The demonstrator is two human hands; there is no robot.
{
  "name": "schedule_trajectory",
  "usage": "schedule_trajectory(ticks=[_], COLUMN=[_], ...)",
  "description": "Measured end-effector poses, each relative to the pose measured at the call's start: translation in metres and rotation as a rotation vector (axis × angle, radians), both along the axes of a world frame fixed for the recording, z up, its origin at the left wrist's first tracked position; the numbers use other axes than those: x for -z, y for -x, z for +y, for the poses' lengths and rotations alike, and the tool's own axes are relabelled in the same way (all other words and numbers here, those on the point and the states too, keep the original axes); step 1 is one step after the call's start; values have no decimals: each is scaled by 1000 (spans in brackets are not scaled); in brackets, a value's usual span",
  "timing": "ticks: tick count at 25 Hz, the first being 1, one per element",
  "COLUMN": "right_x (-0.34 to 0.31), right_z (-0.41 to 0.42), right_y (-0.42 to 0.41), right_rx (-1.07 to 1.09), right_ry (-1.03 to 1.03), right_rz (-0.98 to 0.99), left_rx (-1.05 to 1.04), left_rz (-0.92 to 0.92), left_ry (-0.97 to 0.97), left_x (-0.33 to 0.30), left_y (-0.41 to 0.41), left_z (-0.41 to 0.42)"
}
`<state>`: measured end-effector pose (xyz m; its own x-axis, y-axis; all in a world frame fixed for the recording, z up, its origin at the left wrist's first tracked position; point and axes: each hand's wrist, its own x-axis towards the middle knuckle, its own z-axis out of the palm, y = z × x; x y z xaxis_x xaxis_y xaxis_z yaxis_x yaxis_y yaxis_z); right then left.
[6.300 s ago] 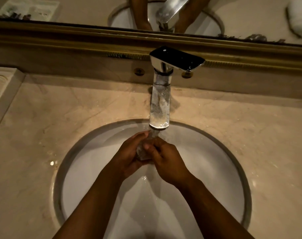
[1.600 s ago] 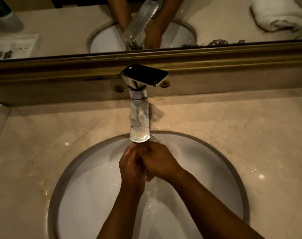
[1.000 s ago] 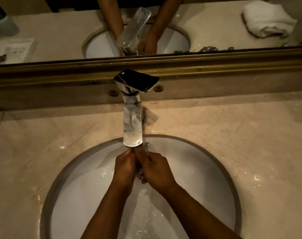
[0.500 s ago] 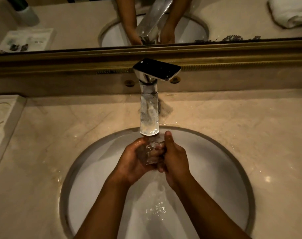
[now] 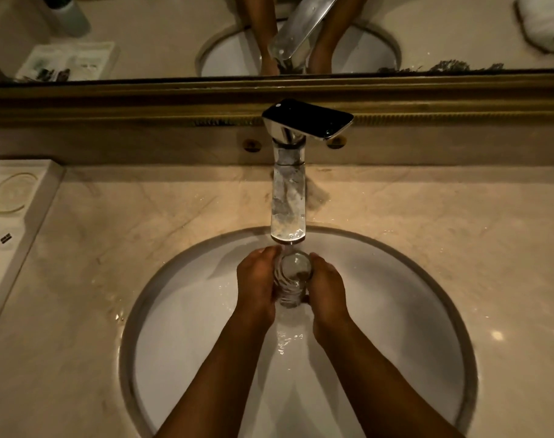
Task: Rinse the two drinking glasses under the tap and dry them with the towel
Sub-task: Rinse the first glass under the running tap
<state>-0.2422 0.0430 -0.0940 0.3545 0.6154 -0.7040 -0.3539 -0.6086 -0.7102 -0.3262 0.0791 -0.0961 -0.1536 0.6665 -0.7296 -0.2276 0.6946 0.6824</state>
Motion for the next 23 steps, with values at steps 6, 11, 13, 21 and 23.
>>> schedule_trajectory(ticks=[6,11,13,21,23], right_x=[-8,-7,-7,-8,-4], right_z=[-2,2,-3,-2,-5], right_y=[11,2,7,12,11], right_rx=[-190,-289,-385,-167,-203], right_ry=[-318,-284,-309,-176,-185], right_rz=[-252,-115,-146,-200,-309], left_rx=[-111,-168,-145,-30,0], left_rz=[56,23,17,53,-74], left_ry=[73,129,145,50,-2], left_x=[4,9,12,15,9], left_y=[2,7,10,8,15], left_z=[2,-3,-1,-2,1])
